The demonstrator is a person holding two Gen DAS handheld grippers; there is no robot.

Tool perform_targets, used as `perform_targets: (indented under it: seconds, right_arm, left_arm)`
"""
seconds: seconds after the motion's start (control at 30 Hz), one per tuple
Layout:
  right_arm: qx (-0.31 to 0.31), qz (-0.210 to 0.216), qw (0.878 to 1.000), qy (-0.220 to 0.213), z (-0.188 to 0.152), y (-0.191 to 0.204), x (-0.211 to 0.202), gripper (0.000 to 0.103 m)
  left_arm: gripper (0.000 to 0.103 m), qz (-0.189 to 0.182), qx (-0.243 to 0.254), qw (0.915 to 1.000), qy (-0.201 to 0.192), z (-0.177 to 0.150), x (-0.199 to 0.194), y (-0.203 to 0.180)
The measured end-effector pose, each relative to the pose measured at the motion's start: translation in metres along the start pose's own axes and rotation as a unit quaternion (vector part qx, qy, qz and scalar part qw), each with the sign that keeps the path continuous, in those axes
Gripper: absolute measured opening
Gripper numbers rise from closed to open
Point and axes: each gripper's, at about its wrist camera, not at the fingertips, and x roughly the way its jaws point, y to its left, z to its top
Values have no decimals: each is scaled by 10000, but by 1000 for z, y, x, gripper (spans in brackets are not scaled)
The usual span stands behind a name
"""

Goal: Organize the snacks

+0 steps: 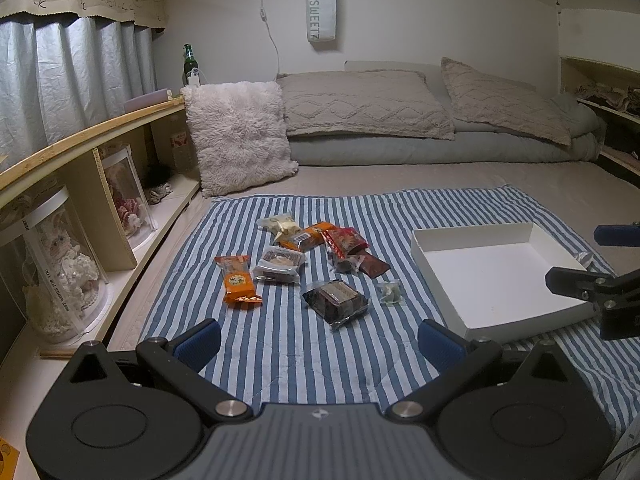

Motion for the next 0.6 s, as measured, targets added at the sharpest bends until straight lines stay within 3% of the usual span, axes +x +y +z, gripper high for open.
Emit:
perform_targets:
  seconds: [0.6]
  right_arm:
    - [-34,17,10000,39,1,0,1,103]
  left_arm:
    - [103,-39,16,10000,-7,-1,-2,-3]
